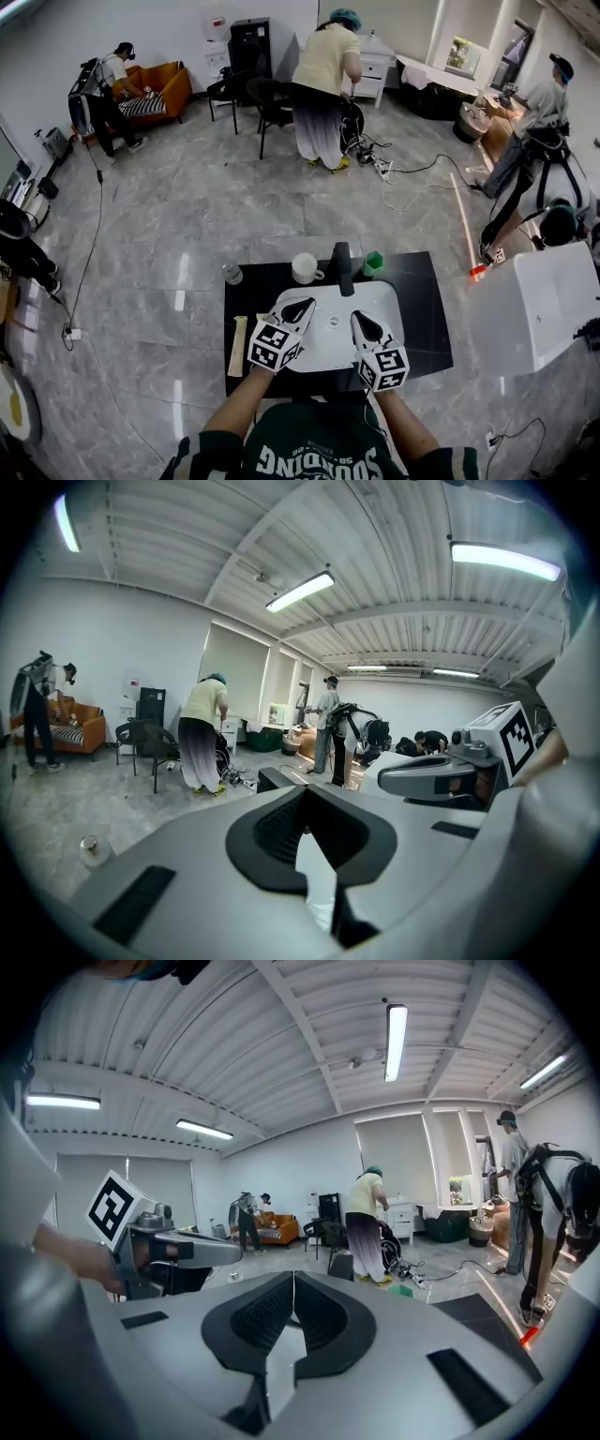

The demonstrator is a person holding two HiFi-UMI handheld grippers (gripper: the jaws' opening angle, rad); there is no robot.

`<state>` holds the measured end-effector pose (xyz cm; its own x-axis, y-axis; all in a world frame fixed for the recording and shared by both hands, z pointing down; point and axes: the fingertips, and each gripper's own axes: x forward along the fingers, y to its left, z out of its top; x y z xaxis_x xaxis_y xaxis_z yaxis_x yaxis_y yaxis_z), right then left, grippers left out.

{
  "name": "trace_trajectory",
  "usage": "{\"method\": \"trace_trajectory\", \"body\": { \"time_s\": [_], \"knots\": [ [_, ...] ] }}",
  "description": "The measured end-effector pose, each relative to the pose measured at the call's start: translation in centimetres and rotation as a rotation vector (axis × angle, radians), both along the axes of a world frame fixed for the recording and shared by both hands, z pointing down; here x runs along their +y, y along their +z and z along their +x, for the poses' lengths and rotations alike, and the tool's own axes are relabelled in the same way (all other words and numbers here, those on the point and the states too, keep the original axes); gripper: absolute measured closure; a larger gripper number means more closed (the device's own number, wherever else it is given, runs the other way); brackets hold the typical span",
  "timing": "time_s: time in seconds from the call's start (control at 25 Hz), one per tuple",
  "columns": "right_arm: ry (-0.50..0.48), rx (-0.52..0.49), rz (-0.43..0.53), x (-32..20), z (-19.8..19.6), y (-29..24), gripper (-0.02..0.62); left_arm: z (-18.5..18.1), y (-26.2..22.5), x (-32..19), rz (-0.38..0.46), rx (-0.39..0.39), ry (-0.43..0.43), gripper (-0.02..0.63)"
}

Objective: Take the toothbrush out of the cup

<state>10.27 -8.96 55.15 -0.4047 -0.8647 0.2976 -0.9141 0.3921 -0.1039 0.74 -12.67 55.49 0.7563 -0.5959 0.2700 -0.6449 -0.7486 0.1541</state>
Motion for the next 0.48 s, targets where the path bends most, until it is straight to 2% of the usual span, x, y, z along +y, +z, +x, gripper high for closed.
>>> {"method": "trace_trajectory", "body": {
  "time_s": [0.48],
  "knots": [
    [0.009,0.006,-0.018,0.23,1.01,-0.23,0.555,0.94,0.39,0.1,-0.034,-0.004,0.017,0.597]
  ]
}}
